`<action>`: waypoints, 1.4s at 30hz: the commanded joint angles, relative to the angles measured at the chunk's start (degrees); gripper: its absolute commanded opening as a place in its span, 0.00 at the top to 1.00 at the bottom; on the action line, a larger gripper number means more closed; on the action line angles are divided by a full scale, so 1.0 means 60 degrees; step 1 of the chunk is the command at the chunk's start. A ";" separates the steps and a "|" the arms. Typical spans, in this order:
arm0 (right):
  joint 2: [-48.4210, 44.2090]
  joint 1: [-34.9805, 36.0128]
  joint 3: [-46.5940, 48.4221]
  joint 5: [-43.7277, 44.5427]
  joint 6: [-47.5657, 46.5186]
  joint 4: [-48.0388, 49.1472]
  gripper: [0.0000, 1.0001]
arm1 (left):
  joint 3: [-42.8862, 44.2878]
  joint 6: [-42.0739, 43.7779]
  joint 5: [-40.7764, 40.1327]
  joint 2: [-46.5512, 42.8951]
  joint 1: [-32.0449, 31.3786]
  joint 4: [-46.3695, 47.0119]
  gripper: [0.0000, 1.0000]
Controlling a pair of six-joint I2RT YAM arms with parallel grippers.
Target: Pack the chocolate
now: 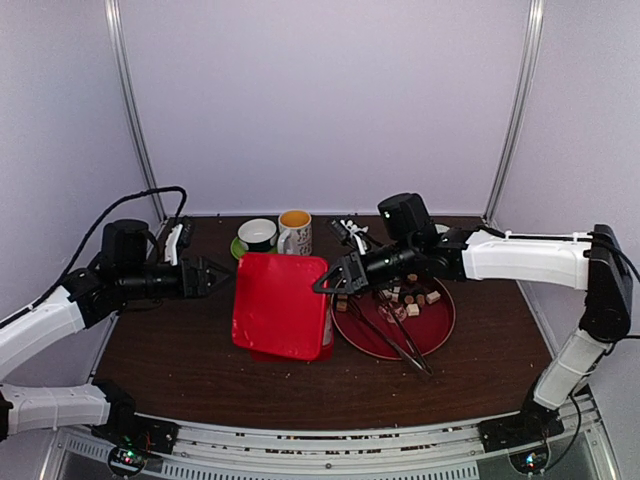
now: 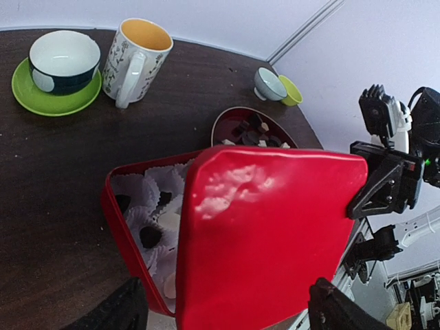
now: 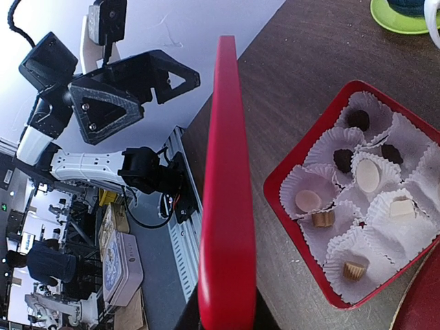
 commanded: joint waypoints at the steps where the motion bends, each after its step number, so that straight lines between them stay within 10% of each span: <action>1: 0.0717 -0.0358 0.0411 -0.0918 0.0476 0.1127 1.00 | -0.0274 -0.0185 0.0248 0.0455 0.0155 0.0722 0.17; 25: 0.3921 -0.1715 0.1817 -0.2394 0.0731 0.1192 0.92 | -0.0607 0.0510 0.1719 0.3806 0.0968 0.1718 0.19; 34: 0.4101 -0.1919 0.2263 -0.1801 0.0005 0.0080 0.76 | -0.0437 0.0372 0.2515 0.5035 0.0973 0.2440 0.53; 42: 0.4130 -0.1921 0.2374 -0.0741 -0.0204 -0.0346 0.75 | -0.0548 0.0208 0.2506 0.5430 0.0979 0.2792 0.57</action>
